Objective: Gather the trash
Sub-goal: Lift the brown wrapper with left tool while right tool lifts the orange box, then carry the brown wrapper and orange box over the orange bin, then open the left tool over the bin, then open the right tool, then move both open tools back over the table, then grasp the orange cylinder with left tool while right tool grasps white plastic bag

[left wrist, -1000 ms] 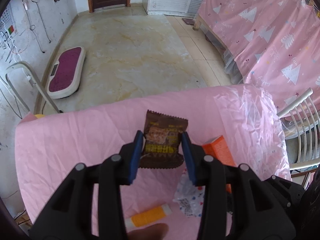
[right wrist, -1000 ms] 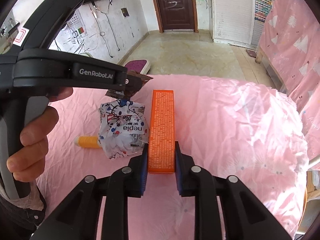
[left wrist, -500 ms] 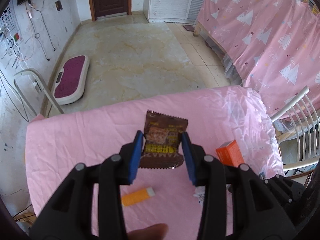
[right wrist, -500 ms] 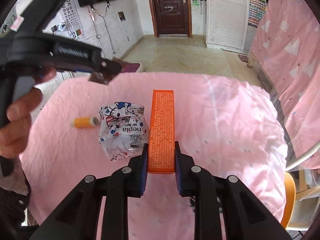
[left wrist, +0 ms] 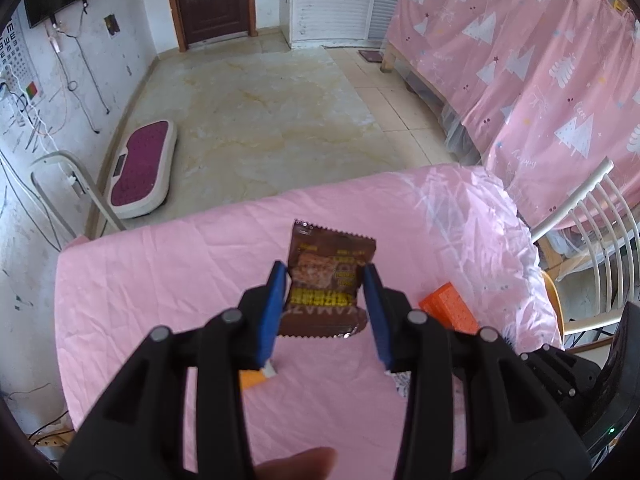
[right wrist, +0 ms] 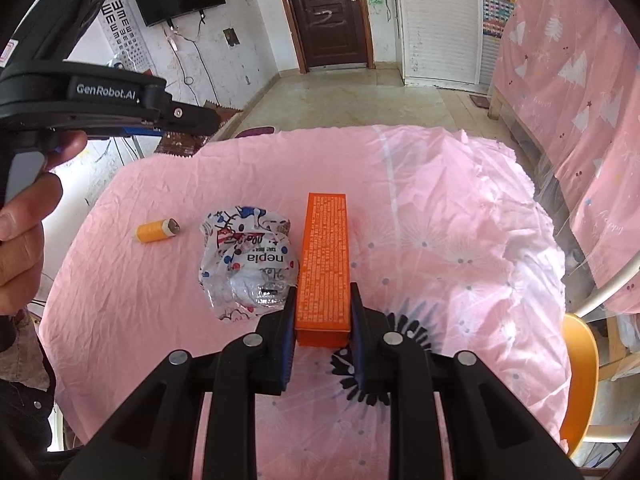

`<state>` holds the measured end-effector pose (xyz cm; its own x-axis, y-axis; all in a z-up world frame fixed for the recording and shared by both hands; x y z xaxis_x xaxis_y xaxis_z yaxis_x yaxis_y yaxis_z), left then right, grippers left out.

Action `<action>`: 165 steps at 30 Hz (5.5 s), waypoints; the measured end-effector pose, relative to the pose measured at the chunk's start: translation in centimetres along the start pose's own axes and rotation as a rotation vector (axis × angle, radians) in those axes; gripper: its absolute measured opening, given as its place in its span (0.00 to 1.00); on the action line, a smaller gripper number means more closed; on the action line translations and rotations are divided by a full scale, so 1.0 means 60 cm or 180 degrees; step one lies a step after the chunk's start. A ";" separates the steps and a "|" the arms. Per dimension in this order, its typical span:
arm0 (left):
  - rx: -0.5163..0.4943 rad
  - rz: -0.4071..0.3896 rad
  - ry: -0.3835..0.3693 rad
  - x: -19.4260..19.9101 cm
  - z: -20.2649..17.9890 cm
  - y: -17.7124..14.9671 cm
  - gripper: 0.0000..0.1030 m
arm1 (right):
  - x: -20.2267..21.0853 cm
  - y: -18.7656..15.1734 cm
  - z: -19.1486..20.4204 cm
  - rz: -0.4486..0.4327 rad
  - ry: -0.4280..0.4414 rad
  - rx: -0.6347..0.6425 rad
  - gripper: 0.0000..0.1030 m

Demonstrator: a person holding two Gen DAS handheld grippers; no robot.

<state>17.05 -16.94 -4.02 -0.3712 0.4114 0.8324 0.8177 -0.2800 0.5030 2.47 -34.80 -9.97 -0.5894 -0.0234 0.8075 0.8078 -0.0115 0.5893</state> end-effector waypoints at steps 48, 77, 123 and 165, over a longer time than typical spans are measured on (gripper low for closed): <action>-0.0246 0.0044 0.0033 -0.012 -0.076 -0.006 0.37 | 0.024 -0.003 -0.031 -0.0202 0.0028 -0.0052 0.12; -0.0942 0.0169 -0.0493 -0.040 -0.336 -0.034 0.37 | 0.159 -0.075 -0.312 -0.0740 -0.0532 -0.1073 0.12; -0.1056 0.0141 -0.0628 -0.045 -0.359 -0.053 0.54 | 0.095 -0.087 -0.321 -0.0374 -0.0621 -0.1123 0.14; 0.0352 0.0019 -0.0002 0.026 0.115 -0.100 0.63 | -0.042 0.072 0.094 -0.0119 -0.0013 0.0233 0.64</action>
<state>14.59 -8.62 -7.36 -0.3658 0.4106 0.8352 0.8635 -0.1850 0.4692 7.40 -29.13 -9.31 -0.6194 -0.0202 0.7848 0.7828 0.0609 0.6193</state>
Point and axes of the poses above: each gripper's, at about its wrist camera, not at the fingertips, and x roughly against the way its jaws point, z to its left, y to its top, the point moved 2 cm from there along -x, roughly the way its jaws point, and after that the axes turned 11 degrees about -y, right-handed, at the moved point
